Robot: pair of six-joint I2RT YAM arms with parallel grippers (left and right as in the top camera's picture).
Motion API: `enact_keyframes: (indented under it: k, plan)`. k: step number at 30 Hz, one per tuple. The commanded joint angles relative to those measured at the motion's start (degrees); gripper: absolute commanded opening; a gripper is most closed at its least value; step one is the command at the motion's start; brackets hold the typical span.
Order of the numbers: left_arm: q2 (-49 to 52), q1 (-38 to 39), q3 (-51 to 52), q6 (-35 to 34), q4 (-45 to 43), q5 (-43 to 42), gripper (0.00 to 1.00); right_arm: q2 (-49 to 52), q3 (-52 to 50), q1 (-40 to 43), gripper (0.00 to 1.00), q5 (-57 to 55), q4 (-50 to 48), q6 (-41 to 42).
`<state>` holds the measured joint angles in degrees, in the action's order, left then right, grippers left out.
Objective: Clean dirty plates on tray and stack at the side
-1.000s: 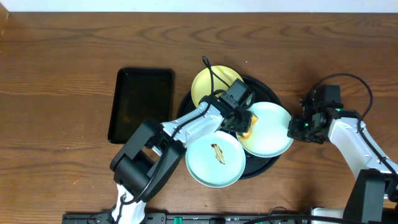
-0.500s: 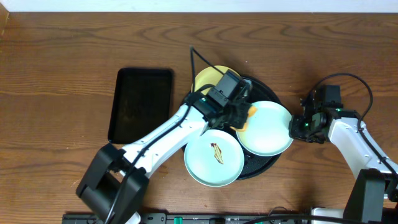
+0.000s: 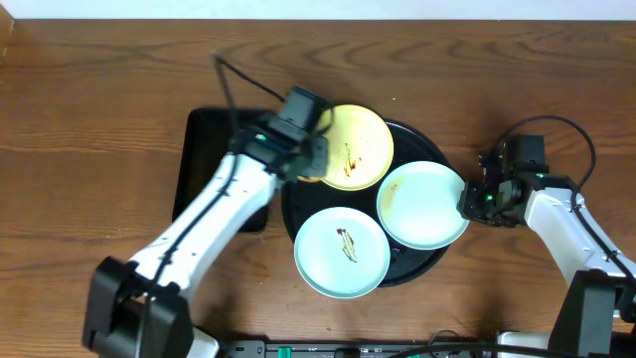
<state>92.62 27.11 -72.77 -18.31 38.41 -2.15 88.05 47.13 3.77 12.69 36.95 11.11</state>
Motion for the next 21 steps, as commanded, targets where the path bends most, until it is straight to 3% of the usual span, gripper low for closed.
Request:
enact_keyframes:
  k: [1,5,10,21]
  plan:
    - [-0.85,-4.39,0.00,0.66,2.12,1.79,0.08,0.46,-0.76,-0.55,0.25,1.31,-0.59,0.02]
    - [-0.85,-8.28,0.00,0.44,4.57,1.29,0.07,0.46,-2.40,-1.25,0.20,1.31,-2.45,0.04]
    - [-0.85,-9.31,0.02,0.46,6.16,1.16,0.08,0.46,-3.93,-1.27,0.01,1.14,-4.74,2.16]
    - [-0.85,-9.31,0.07,0.48,7.26,1.16,0.07,-2.73,-0.37,-1.20,0.01,-1.14,-4.85,0.76]
